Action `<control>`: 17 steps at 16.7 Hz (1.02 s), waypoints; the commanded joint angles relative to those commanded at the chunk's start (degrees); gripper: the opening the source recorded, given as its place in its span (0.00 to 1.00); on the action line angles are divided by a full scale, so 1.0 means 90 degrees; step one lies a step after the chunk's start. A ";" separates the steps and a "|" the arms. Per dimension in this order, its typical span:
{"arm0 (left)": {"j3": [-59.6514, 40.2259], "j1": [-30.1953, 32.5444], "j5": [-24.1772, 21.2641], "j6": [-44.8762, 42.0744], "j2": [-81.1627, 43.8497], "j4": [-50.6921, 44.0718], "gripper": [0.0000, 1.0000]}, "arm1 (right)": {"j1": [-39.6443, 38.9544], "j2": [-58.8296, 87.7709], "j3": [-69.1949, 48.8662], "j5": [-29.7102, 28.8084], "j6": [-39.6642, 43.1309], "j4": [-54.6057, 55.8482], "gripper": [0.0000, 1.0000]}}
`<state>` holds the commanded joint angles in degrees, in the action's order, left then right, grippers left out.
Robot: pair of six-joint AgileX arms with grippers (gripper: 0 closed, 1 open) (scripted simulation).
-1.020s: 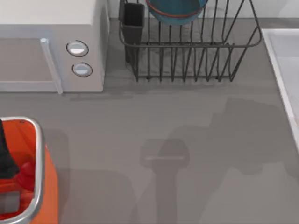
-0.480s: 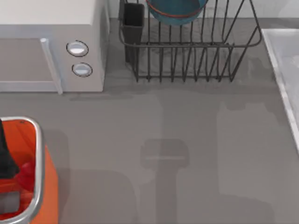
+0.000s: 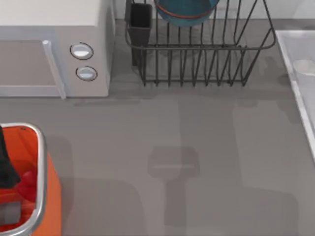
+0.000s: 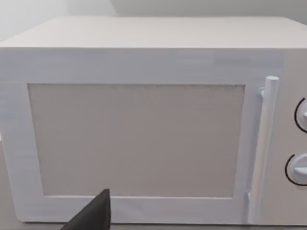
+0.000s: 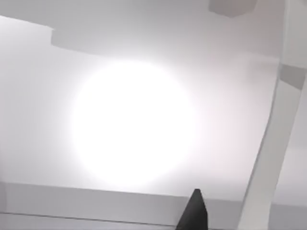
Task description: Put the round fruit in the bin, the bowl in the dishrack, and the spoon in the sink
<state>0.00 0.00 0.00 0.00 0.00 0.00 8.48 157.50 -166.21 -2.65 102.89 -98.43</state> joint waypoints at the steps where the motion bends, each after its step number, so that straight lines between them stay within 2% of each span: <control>1: 0.0000 0.0000 0.0000 0.0000 0.0000 0.0000 1.00 | 0.0000 0.0000 0.0000 0.0000 0.0000 0.0000 0.00; 5: 0.0000 0.0000 0.0000 0.0000 0.0000 0.0000 1.00 | 0.0034 0.0194 -0.0238 -0.0005 0.0006 -0.0089 0.00; 13: 0.0000 0.0000 0.0000 0.0000 0.0000 0.0000 1.00 | 0.0007 0.1717 -0.2607 -0.0024 0.0007 -0.0872 0.00; 17: 0.0000 0.0000 0.0000 0.0000 0.0000 0.0000 1.00 | 0.0001 0.1975 -0.2964 -0.0031 -0.0007 -0.1000 0.00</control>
<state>0.00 0.00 0.00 0.00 0.00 0.00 8.49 175.28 -192.89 -2.93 102.83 -107.43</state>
